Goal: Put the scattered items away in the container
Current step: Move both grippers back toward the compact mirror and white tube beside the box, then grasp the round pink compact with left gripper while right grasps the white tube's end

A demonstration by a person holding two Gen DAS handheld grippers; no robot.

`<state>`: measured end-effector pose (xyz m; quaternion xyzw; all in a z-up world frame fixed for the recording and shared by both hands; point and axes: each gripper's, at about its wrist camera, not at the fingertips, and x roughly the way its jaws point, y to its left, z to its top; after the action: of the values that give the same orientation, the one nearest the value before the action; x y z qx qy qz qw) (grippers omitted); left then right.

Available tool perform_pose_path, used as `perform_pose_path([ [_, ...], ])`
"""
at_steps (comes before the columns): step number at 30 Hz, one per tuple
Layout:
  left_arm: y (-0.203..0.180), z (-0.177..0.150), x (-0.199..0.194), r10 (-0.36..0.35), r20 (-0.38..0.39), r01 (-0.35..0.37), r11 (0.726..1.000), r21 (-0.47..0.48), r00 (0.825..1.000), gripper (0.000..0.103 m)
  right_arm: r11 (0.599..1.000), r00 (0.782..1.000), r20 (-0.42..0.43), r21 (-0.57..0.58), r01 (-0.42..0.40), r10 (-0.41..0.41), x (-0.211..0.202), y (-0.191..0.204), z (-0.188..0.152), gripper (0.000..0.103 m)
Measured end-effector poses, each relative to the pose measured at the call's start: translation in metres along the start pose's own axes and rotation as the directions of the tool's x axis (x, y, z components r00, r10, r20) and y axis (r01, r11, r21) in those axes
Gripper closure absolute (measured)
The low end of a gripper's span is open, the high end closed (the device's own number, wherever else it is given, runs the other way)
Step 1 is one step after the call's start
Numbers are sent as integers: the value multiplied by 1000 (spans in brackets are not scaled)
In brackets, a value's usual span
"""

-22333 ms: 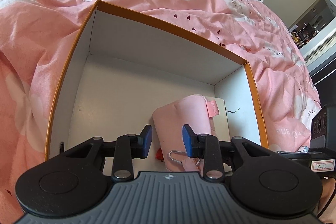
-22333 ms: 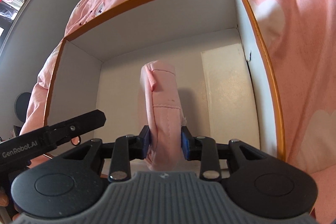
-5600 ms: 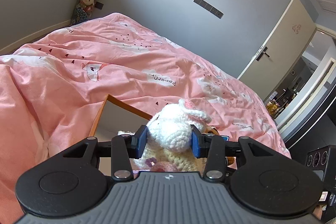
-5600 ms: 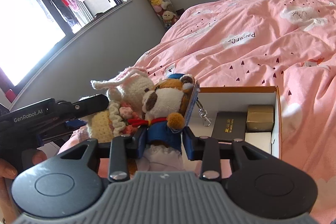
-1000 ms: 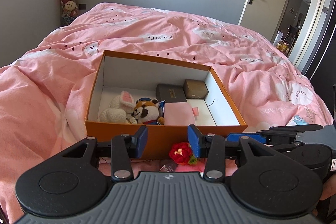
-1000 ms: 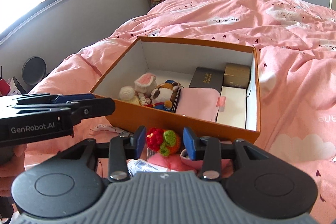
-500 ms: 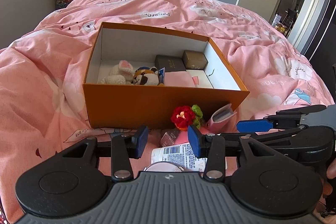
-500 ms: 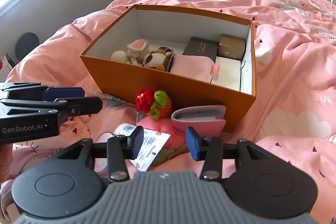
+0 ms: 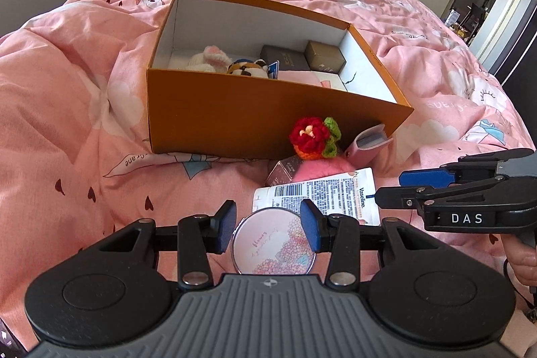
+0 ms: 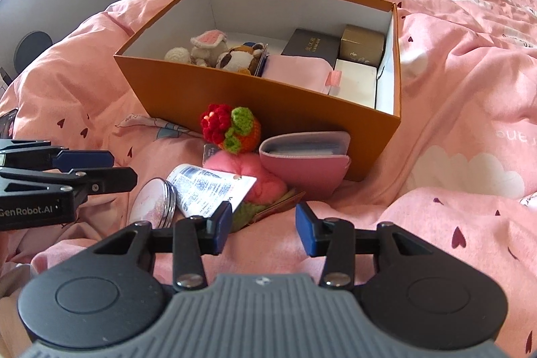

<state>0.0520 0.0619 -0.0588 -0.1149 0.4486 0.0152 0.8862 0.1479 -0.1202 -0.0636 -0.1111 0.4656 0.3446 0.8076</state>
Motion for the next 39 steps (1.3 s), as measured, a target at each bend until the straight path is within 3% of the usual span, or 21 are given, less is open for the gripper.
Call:
perform_pose_path([
  [12,5,-5,4,6,-30,-6,1000,-12,1000,54,999,998,-51,-40,-22,20,16,10,-1,58],
  [22,5,-6,8,-19,-76,19,1000,2,997,50,999,999,-37,-4,-38,38,9,0,2,58],
  [26,-3,-9,8,-17,-93,21,999,47,995,41,998,997,-47,-13,-68,67,14,5,3,67],
  [29,-9,-12,10,-22,-100,30,996,79,995,40,996,996,-48,-32,-83,81,17,10,5,72],
  [39,-23,-17,37,-9,-175,26,995,95,984,40,992,989,-71,-2,-127,126,31,8,6,74],
])
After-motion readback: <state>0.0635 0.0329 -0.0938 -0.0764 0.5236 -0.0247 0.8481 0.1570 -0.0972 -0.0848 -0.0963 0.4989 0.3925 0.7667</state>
